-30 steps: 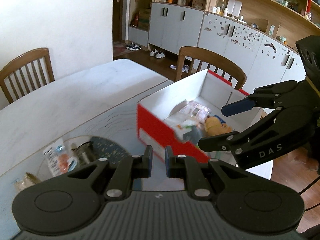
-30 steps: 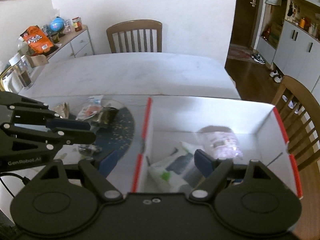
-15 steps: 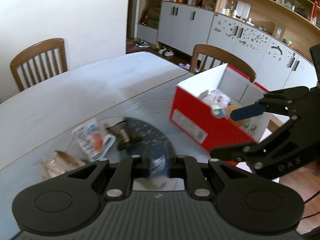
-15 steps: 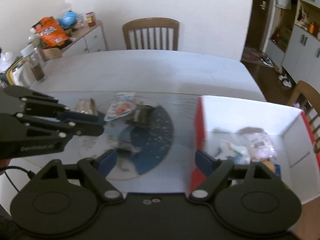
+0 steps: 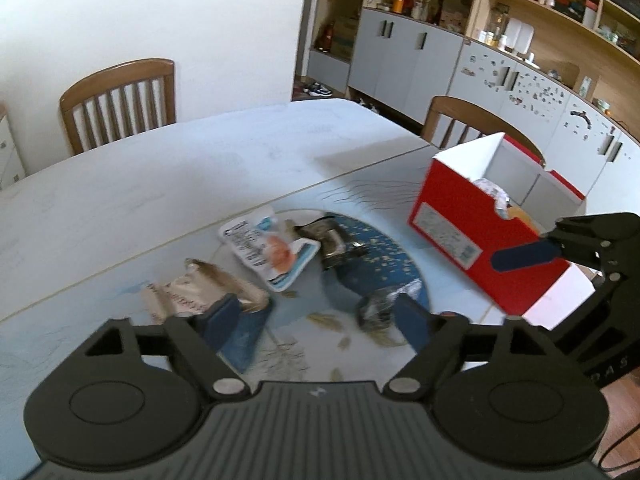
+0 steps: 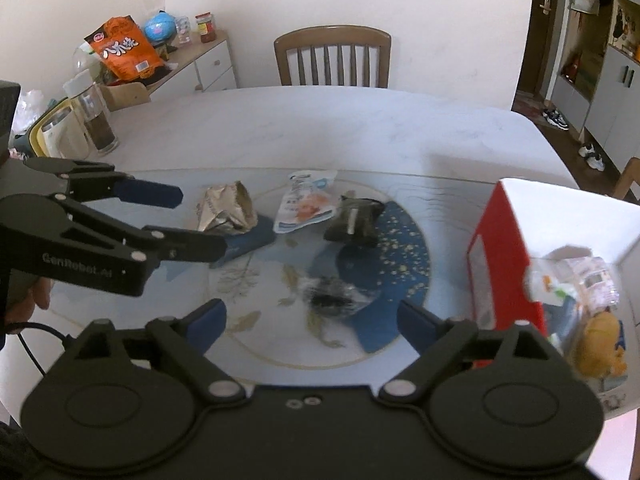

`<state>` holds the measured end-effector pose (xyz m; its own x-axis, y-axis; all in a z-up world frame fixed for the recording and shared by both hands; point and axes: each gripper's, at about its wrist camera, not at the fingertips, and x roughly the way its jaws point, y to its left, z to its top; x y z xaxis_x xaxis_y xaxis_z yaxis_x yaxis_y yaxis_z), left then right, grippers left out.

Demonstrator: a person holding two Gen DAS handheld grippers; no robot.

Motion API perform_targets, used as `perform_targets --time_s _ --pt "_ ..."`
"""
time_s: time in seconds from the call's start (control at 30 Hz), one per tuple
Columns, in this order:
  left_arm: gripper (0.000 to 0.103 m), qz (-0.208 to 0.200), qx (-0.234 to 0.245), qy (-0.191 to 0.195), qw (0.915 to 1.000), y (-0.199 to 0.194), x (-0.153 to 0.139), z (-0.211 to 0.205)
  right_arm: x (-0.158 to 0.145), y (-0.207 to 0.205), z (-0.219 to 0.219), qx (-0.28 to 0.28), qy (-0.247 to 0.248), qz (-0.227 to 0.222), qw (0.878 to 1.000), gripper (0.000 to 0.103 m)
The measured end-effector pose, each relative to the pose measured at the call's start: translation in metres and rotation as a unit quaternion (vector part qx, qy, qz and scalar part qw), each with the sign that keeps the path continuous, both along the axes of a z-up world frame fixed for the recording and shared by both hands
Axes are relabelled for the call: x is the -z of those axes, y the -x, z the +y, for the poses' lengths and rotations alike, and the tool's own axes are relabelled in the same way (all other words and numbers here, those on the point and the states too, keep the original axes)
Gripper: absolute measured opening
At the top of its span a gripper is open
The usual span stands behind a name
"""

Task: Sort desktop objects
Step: 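Withdraw both tools from the red box back over the table, then move left tool to foil bag while right tool moves to black seaweed packet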

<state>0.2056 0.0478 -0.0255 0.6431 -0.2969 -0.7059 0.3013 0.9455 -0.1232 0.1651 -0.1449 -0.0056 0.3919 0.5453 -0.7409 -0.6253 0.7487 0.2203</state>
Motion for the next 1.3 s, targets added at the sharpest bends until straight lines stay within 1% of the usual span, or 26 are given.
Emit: perform_targets --time_s 0.07,0.17,0.33,0.53,0.63,0.73,0.8,0.87,0.93,1.0,1.03,1.13,1.3 --pt "0.09 0.0 -0.008 0.0 1.0 -0.001 0.004 0.007 0.002 0.002 0.007 0.003 0.002 -0.003 1.0 0.096" --pt "0.101 -0.001 -0.018 0.001 0.9998 -0.003 0.01 0.019 0.005 0.003 0.014 0.008 0.002 -0.006 1.0 0.097" --pt "0.101 -0.018 -0.026 -0.03 0.999 -0.005 0.022 0.029 0.015 0.003 0.023 0.021 0.015 -0.012 1.0 0.097" --pt "0.103 -0.008 -0.047 -0.013 0.9988 -0.017 0.038 0.048 0.037 -0.002 0.031 0.034 0.039 -0.001 0.999 0.098" --pt "0.103 0.001 -0.064 -0.016 0.9978 -0.026 0.046 0.053 0.045 -0.008 0.036 0.038 0.047 -0.001 0.998 0.098" --pt "0.103 0.014 -0.067 -0.013 0.9976 -0.036 0.056 0.057 0.052 -0.014 0.039 0.039 0.049 0.005 0.998 0.097" --pt "0.103 0.011 -0.059 -0.024 0.9979 -0.042 0.061 0.058 0.058 -0.019 0.041 0.044 0.052 0.012 0.998 0.097" --pt "0.103 -0.006 -0.041 -0.05 0.9979 -0.048 0.064 0.057 0.065 -0.024 0.042 0.05 0.055 0.019 0.997 0.097" --pt "0.103 -0.026 -0.008 -0.074 0.9969 -0.053 0.066 0.056 0.071 -0.028 0.043 0.053 0.057 0.024 0.997 0.096" --pt "0.103 -0.032 0.035 -0.085 0.9953 -0.058 0.068 0.052 0.074 -0.029 0.045 0.053 0.058 0.028 0.997 0.096" --pt "0.103 -0.034 0.058 -0.092 0.9935 -0.06 0.069 0.051 0.075 -0.03 0.046 0.051 0.059 0.029 0.996 0.096" --pt "0.103 -0.037 0.102 -0.109 0.9881 -0.067 0.073 0.047 0.077 -0.031 0.049 0.049 0.062 0.03 0.996 0.095" --pt "0.103 -0.025 0.126 -0.117 0.9847 -0.08 0.084 0.043 0.082 -0.036 0.053 0.053 0.069 0.036 0.996 0.095"
